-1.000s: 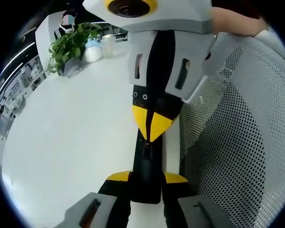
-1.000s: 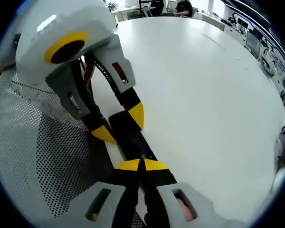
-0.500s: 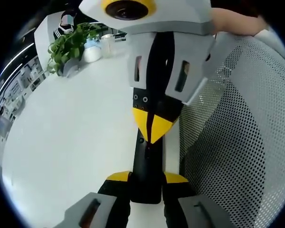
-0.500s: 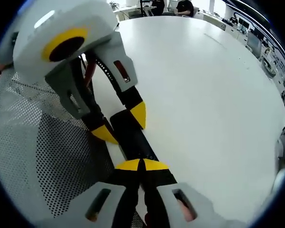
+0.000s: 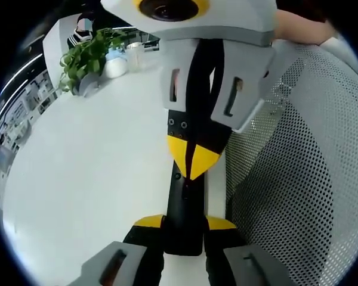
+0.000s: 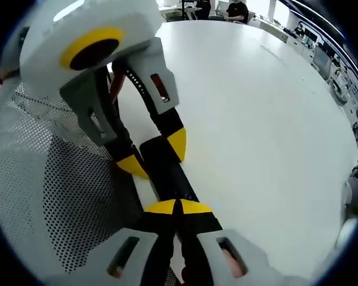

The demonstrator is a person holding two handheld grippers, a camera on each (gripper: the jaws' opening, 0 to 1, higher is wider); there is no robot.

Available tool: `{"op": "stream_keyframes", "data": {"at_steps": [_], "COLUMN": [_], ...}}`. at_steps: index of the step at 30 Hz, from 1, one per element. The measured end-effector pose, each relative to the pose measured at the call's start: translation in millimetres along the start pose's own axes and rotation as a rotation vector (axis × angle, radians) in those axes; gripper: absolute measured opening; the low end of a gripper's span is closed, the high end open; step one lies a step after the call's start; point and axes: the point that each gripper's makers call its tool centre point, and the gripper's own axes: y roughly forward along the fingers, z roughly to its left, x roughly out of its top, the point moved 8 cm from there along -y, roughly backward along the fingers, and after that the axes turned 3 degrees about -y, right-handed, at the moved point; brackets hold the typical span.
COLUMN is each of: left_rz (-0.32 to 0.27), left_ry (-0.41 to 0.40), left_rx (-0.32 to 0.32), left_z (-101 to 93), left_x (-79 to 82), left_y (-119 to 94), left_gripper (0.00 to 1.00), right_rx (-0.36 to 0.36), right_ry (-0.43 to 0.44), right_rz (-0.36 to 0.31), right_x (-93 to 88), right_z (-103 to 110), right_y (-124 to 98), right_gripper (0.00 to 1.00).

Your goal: Press the specified remote control buttons in sequence, fully releasing each button before pressing the next.

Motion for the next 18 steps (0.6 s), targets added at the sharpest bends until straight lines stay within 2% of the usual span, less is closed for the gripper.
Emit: {"op": "stream_keyframes", "data": {"at_steps": [6, 12, 18], "left_rz": [0.0, -0.001, -0.006], "left_ry": [-0.01, -0.014, -0.022], "left_rx": [0.004, 0.005, 0.009], "left_z": [-0.4, -0.5, -0.4], "left_x": [0.1, 0.4, 0.2], "left_y": [0.1, 0.0, 0.1], "left_gripper": [0.25, 0.25, 0.25], "right_rx": [0.014, 0.013, 0.028], "right_ry": [0.035, 0.03, 0.085], "right_rz": [-0.018, -0.02, -0.029], "right_x": [-2.0, -1.8, -2.7], "right_z": [-1.5, -0.7, -3.5], "right_y": [-0.1, 0.0, -0.4], "right_gripper": [0.0, 0.0, 0.0]}}
